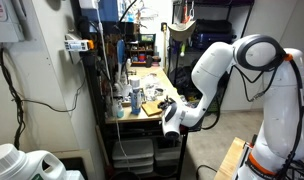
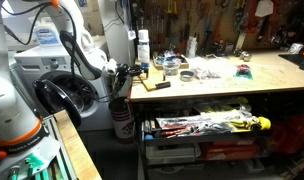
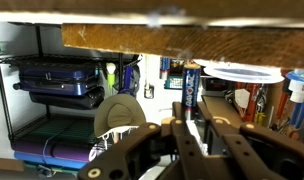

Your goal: Pick up the batteries on top of the chopping board and make them stand upright on the board

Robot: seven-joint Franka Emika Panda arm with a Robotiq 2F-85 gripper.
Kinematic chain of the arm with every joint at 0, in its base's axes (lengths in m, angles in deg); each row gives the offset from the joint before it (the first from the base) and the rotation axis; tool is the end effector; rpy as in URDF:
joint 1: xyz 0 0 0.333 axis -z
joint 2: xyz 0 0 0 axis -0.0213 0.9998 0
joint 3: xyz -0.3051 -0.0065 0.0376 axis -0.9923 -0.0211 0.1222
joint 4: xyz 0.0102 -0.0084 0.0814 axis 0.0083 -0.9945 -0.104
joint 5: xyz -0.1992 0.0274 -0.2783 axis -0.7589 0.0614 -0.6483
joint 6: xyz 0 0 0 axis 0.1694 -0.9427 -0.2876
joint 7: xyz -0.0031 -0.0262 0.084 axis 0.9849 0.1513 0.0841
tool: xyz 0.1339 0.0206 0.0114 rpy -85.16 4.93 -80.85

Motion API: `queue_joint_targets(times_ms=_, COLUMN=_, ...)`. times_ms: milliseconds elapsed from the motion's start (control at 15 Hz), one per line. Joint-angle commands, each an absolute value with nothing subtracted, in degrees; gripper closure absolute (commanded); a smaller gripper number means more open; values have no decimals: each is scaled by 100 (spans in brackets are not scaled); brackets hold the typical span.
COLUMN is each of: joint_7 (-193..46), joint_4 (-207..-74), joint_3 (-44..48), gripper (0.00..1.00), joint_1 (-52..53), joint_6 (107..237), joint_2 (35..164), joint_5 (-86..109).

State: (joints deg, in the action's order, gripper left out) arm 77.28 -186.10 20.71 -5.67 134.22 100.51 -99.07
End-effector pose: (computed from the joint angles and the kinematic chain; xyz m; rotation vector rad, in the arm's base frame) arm 0.4787 0.0665 0.2528 1.7701 -0.7301 1.7490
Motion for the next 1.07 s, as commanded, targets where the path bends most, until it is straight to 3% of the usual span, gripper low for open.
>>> queue_joint_targets(times_ms=0, joint_7=7953, joint_4=-18661, joint_3=2302, gripper=96, joint_1=-317, joint_6=13437, joint_2=10130, joint_5=-9961)
queue_joint_targets(times_ms=400, joint_7=7953, joint_4=-18683, joint_3=2430, gripper=96, joint_1=-179, joint_6=13398, joint_2=10210, joint_5=-9974)
queue_joint_targets(times_ms=533, joint_7=7955, joint_4=-18690, joint_3=2456, gripper=58, joint_1=-146, joint_6=13421, joint_2=10196, joint_5=-9991)
queue_joint_targets(times_ms=1000, joint_7=7956, joint_4=-18677, joint_3=2618, gripper=6, joint_1=31, joint_6=13381, joint_2=10265, joint_5=-10013)
